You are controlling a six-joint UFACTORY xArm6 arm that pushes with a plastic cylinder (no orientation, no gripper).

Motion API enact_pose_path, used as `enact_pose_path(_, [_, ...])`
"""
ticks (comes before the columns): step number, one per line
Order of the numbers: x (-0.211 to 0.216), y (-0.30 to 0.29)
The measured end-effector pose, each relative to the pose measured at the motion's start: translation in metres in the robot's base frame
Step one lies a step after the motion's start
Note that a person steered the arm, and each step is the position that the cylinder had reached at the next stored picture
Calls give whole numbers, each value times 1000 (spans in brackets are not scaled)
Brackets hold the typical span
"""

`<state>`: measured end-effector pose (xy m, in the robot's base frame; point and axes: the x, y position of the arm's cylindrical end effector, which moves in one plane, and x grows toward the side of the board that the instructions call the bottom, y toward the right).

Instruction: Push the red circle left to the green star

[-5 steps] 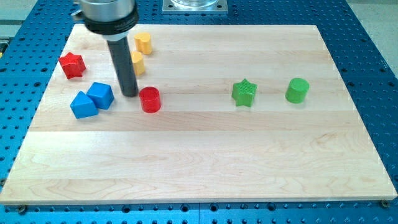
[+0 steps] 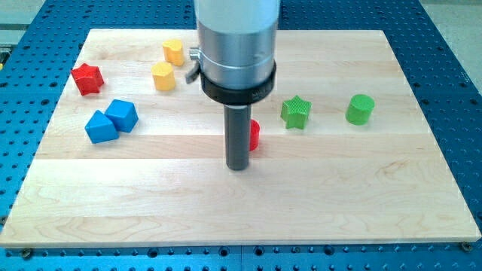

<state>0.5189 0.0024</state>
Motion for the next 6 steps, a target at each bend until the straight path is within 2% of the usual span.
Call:
enact_pose_path(1, [2,10])
enact_pose_path(3, [-43,19])
enact_pose_path(5, [-58,20])
enact_pose_path(6, [-52,5])
